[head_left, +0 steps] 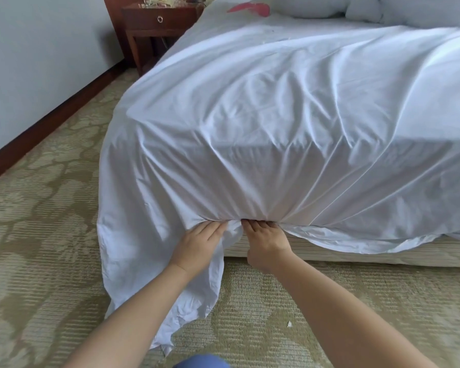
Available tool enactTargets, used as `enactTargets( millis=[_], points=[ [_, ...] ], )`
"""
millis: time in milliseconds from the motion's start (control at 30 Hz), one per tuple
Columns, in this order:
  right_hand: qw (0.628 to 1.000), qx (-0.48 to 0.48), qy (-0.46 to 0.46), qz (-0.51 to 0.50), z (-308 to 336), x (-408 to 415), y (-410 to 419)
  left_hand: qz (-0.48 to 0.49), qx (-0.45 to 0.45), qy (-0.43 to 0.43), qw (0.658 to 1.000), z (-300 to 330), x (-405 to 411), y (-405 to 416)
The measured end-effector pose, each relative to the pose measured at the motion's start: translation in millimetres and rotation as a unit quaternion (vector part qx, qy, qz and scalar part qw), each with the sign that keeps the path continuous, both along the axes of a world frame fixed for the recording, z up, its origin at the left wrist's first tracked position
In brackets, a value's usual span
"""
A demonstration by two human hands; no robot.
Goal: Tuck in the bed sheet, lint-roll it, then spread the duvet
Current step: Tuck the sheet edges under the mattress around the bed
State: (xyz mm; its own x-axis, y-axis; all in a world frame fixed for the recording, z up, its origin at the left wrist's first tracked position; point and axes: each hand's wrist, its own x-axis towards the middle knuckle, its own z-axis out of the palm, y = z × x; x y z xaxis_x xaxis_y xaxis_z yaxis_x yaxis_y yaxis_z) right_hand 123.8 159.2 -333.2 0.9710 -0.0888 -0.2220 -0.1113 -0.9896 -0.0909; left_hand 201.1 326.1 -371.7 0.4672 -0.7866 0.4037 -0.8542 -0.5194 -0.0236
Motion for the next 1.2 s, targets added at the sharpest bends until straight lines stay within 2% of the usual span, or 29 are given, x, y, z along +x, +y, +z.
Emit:
enactTargets(
  millis=[133, 233, 300, 400, 533, 800, 933, 1033, 1200],
  points=[
    [0.999, 0.013, 0.021, -0.039, 1, 15, 4, 0.020, 0.101, 0.057, 0.993, 0, -5, 6],
    [0.999, 0.014, 0.027, -0.026, 2, 14, 5, 0.060, 0.153, 0.080, 0.983, 5, -10, 7],
    [1.000, 0.009, 0.022, -0.016, 4, 10, 5, 0.104, 0.150, 0.069, 0.981, 13, -14, -4],
    [1.000, -0.001, -0.002, 0.002, 8, -1, 6, 0.150, 0.168, 0.101, 0.969, 21, -7, -25],
    [0.998, 0.011, 0.001, 0.069, 11, -22, 0, 0.143, 0.208, 0.092, 0.963, 18, -6, -19],
    [0.998, -0.003, 0.025, 0.056, 0, -12, 13, 0.034, 0.077, 0.062, 0.995, 7, 0, 18],
    [0.999, 0.003, 0.008, 0.036, -1, -5, 21, 0.035, 0.090, 0.018, 0.995, 12, 1, 27],
    [0.999, 0.014, -0.003, 0.029, -3, -1, 23, 0.038, 0.087, 0.048, 0.994, 12, 0, 24],
    [0.995, 0.076, -0.041, -0.042, -3, 16, 25, 0.037, 0.085, 0.051, 0.994, 6, 5, 26]
  ],
)
